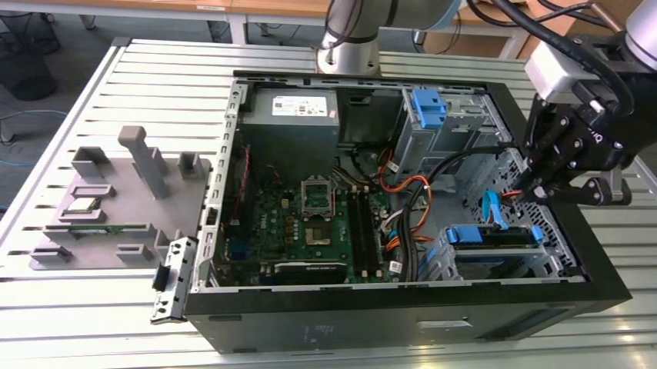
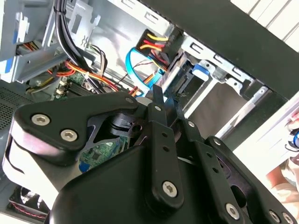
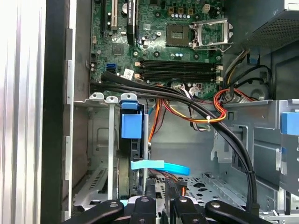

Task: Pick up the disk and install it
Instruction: 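Insert the second disk wire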

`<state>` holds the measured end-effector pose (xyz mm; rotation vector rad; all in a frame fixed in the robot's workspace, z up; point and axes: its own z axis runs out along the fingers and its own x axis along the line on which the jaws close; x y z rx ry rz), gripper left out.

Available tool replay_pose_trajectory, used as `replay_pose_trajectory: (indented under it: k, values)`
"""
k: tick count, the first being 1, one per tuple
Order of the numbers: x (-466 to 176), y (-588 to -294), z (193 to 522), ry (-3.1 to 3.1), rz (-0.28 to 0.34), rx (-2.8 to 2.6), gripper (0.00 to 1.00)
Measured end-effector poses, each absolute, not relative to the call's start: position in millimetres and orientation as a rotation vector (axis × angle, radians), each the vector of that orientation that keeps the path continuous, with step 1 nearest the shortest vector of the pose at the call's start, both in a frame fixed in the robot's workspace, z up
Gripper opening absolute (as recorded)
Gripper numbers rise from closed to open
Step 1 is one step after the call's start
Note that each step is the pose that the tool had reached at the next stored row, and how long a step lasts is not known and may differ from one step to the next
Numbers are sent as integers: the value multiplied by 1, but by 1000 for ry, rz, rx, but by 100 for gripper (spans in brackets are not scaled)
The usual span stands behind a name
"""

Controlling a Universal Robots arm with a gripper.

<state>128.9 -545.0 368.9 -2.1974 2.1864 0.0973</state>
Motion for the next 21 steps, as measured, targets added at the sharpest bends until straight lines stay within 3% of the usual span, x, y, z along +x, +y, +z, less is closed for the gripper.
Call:
replay_pose_trajectory:
  k: [21]
  values:
    - [159,-528,360,2204,88,-2213,23]
